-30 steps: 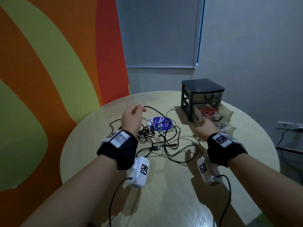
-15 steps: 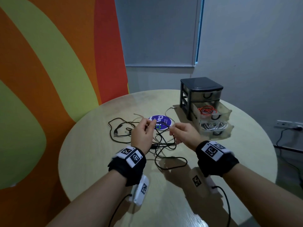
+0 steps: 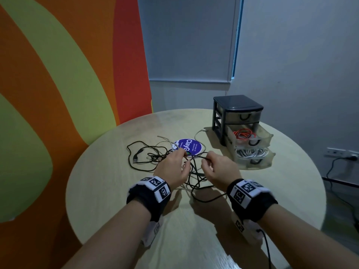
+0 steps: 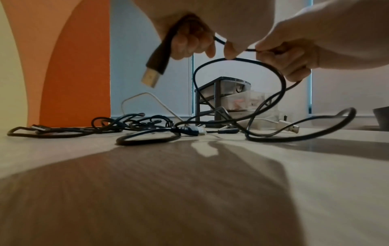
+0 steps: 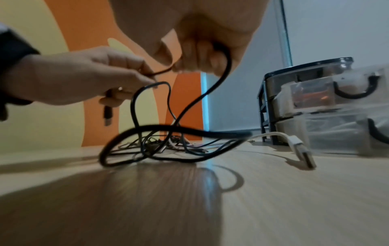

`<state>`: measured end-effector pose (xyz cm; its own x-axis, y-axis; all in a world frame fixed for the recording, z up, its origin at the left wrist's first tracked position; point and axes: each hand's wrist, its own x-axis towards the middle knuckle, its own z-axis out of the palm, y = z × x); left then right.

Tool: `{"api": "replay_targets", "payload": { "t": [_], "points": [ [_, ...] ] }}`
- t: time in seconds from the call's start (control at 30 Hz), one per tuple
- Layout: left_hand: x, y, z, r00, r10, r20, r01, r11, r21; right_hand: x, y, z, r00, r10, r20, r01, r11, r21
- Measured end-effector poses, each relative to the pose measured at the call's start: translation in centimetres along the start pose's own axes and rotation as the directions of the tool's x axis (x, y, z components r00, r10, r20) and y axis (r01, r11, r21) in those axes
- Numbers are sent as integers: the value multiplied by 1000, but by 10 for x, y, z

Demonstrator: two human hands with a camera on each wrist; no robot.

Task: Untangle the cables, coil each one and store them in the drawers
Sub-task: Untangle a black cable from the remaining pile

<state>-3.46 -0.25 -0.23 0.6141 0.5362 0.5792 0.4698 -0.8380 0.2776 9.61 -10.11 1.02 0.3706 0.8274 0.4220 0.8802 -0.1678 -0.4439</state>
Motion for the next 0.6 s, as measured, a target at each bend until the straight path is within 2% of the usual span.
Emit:
{"api": "replay_targets", "payload": {
  "t": [0.07, 0.17, 0.27, 0.33, 0.4, 0.43, 0.53, 0.6],
  "points": [
    [1, 2, -1, 999, 0, -34, -2, 999, -50, -3, -4, 2, 999, -16, -51, 16, 1000, -12],
    [3, 2, -4, 985, -5, -173, -21, 989, -147, -5, -9, 3, 993, 0, -116, -3, 1000, -25],
    [3, -2, -6, 944, -28, -328, -22, 989, -148, -5, -12, -4, 976, 82, -203, -89, 996, -29],
    [2, -3, -7, 939, -7, -344, -49, 987, -156, -5, -12, -10, 957, 129, -261, -137, 990, -13],
    [1, -5, -5, 954, 18, -299, -56, 991, -120, -4, -12, -15, 942, 171, -290, -165, 985, 45],
    [1, -5, -5, 966, -4, -259, -21, 995, -96, -2, -11, -16, 933, 207, -293, -188, 978, 93],
    [5, -1, -3, 986, -168, -16, 169, 983, 70, 6, -13, -20, 907, 323, -272, -240, 924, 298],
    [6, 3, -3, 972, -207, 115, 189, 970, 153, 10, -19, -19, 900, 333, -280, -211, 897, 388]
  ]
}}
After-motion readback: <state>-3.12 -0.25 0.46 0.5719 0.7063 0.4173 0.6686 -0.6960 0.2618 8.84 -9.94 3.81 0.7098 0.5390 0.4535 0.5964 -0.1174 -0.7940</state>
